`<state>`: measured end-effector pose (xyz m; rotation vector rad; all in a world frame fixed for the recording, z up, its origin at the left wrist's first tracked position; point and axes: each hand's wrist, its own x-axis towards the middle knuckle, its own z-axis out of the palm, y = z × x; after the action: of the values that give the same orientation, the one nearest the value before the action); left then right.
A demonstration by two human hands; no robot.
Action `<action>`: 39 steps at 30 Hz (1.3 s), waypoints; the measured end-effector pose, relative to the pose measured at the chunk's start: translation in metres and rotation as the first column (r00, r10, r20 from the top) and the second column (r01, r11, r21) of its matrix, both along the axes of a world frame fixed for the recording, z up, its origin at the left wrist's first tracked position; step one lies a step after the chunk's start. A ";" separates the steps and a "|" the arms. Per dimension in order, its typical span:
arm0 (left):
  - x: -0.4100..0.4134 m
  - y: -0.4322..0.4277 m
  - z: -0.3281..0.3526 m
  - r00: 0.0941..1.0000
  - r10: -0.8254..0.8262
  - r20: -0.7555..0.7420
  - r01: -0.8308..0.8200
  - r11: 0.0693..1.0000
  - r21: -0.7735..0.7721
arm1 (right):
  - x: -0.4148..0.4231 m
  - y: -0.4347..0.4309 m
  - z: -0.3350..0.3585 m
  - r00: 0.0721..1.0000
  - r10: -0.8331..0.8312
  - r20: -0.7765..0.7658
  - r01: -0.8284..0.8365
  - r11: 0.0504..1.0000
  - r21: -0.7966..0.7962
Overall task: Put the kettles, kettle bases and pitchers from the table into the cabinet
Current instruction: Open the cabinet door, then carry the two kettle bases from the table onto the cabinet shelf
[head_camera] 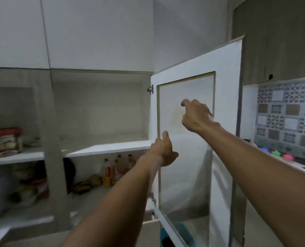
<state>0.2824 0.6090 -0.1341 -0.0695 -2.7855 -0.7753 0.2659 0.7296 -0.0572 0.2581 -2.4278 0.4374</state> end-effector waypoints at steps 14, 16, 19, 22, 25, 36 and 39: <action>0.176 -0.401 -0.099 0.735 0.659 0.160 -0.666 0.746 -0.013 | 0.077 -0.431 -0.150 0.701 0.594 0.394 -0.671 0.737 0.080; 0.189 -0.448 -0.126 0.661 0.728 0.181 -0.739 0.673 -0.008 | 0.079 -0.486 -0.173 0.641 0.628 0.441 -0.734 0.669 0.114; 0.196 -0.516 -0.165 0.525 0.825 0.212 -0.841 0.541 -0.022 | 0.070 -0.566 -0.212 0.562 0.661 0.498 -0.806 0.573 0.149; 0.187 -0.581 -0.207 0.412 0.869 0.273 -0.898 0.438 -0.039 | 0.050 -0.646 -0.257 0.495 0.664 0.560 -0.854 0.490 0.174; 0.167 -0.642 -0.257 0.302 0.893 0.335 -0.942 0.332 -0.037 | 0.019 -0.726 -0.311 0.412 0.653 0.636 -0.903 0.385 0.190; 0.114 -0.747 -0.420 -0.163 0.756 0.634 -0.987 -0.120 -0.110 | -0.066 -0.880 -0.484 0.235 0.371 0.898 -0.954 0.266 0.140; 0.116 -0.747 -0.444 -0.201 0.683 0.702 -0.979 -0.114 -0.169 | -0.065 -0.891 -0.512 0.212 0.342 0.916 -0.958 0.256 0.126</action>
<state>0.3989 -0.1381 -0.5784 2.4899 -1.7782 -0.9640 0.2013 -0.1616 -0.5688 2.1687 -2.9869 -0.1614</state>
